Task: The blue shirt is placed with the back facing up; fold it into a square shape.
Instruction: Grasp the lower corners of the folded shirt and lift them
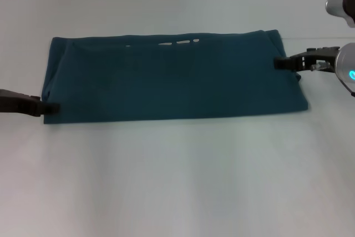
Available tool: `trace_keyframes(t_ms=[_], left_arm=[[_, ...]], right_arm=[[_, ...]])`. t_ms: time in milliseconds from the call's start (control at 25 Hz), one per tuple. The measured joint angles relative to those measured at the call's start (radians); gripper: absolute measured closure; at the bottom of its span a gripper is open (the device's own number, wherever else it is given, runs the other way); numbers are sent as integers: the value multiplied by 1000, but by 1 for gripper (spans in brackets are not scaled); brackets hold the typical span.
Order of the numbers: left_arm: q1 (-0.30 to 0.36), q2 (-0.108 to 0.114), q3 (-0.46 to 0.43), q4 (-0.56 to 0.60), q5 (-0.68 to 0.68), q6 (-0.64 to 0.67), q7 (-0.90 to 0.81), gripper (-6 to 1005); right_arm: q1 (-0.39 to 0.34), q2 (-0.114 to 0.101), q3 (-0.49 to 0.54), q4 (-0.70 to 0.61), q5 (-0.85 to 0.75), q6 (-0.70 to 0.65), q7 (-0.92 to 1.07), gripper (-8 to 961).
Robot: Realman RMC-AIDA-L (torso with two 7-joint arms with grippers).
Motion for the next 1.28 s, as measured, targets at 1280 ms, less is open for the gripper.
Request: trace_keyframes(t_ms=[1280], left_arm=[[-56, 29, 0, -165, 19, -116, -17, 471]], right_arm=[[17, 0, -12, 76, 0, 70, -10, 38]])
